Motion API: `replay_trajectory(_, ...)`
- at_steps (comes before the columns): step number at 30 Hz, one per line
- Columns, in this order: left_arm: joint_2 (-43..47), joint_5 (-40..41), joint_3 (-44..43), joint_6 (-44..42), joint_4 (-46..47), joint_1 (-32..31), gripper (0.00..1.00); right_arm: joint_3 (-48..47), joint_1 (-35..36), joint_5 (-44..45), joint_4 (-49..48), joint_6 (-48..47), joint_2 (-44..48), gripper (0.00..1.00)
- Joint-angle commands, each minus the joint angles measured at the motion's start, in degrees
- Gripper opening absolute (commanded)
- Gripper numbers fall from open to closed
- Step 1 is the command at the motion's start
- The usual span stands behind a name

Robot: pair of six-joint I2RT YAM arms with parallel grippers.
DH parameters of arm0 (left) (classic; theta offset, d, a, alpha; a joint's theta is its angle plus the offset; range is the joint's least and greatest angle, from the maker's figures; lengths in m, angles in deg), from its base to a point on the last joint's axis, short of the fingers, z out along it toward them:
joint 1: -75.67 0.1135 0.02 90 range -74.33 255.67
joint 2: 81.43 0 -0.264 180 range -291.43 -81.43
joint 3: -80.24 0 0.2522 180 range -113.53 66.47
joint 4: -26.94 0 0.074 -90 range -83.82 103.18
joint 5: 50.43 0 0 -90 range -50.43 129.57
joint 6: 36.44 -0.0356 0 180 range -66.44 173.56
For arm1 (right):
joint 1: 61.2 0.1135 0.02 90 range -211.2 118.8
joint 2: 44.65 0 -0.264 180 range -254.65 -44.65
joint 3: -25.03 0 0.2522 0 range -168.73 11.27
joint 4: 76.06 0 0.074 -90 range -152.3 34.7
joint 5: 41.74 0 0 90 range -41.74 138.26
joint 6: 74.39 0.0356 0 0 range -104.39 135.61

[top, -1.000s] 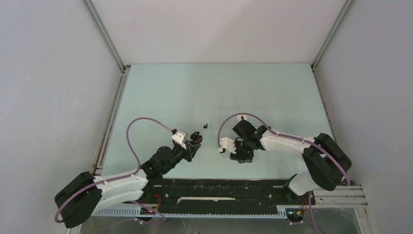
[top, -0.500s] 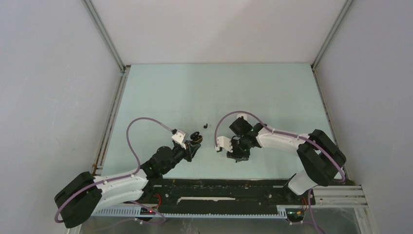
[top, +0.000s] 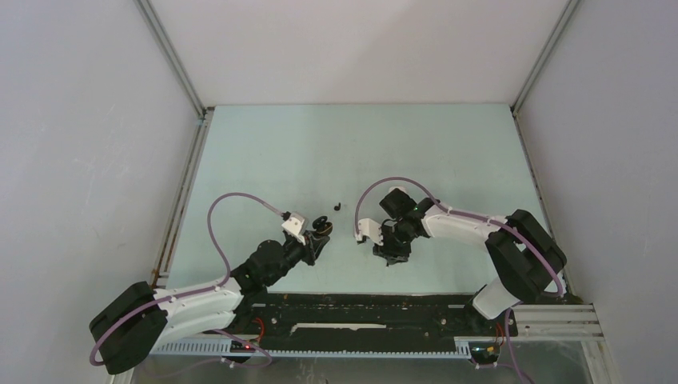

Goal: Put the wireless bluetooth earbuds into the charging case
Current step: Pick up the right earbud from the center of the board, then insert the right earbud into the right side groove of the charging case.

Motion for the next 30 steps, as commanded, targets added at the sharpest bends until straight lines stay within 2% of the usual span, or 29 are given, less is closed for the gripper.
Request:
replay_trajectory(1,0.13,-0.70,-1.48,-0.96,1.82,0.21,0.04,0.70,-0.52,1.63,3.21,0.84,-1.70,0.37)
replay_trajectory(15,0.54,-0.89,-1.41,-0.88,1.69,0.20,0.04,0.70,-0.32,0.58,4.06,0.52,-0.74,0.18)
replay_trajectory(20,-0.04,-1.18,-1.56,-0.60,1.79,0.19,0.04,0.70,0.46,1.30,2.52,2.13,8.11,0.14)
replay_trajectory(26,-5.53,-4.47,-3.61,2.64,5.01,0.05,0.04,0.70,1.36,3.99,-1.88,3.74,20.83,0.09)
replay_trajectory(28,-7.71,-5.51,-5.27,3.95,5.86,-0.34,0.04,0.70,1.34,4.99,-4.04,3.78,23.54,0.02)
replay_trajectory(30,-9.15,-5.72,-7.32,4.57,5.90,-1.21,0.04,0.70,1.35,5.86,-6.36,4.06,25.70,0.00)
